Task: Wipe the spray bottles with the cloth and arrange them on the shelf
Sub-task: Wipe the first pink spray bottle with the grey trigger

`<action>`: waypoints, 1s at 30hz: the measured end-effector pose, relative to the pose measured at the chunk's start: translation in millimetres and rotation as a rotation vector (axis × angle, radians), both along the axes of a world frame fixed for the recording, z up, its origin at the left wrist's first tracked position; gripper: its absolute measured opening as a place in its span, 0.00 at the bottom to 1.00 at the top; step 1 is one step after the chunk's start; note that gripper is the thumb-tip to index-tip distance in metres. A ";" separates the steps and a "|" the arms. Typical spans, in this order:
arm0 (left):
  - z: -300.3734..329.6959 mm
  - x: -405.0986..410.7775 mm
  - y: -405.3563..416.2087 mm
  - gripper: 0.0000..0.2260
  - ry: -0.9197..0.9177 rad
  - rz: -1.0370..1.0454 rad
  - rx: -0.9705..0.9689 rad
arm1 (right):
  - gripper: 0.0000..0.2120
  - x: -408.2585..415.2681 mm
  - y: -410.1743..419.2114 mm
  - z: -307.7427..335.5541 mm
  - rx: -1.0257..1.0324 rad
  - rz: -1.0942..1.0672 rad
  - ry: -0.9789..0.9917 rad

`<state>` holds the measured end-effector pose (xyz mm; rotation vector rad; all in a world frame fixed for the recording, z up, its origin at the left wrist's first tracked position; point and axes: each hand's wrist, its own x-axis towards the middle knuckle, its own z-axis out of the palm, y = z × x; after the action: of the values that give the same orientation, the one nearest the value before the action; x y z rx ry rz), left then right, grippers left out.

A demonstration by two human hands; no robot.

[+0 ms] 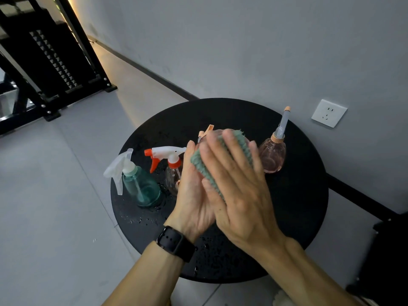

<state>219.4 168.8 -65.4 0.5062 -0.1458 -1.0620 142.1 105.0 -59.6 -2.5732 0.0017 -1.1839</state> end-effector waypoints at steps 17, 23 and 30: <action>-1.5 4.8 0.7 0.30 -0.099 0.016 0.032 | 0.22 -3.7 -4.0 2.9 -0.031 -0.010 0.050; 7.4 6.5 -1.9 0.28 -0.212 0.020 0.121 | 0.24 -5.2 -15.9 11.2 0.184 0.029 0.047; 11.5 4.3 3.3 0.27 -0.190 0.014 0.112 | 0.22 -4.7 -6.3 6.4 0.058 0.002 0.074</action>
<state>223.7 172.1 -53.9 0.7082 -0.2507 -1.0108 137.4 98.7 -53.1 -2.5644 0.0488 -1.0713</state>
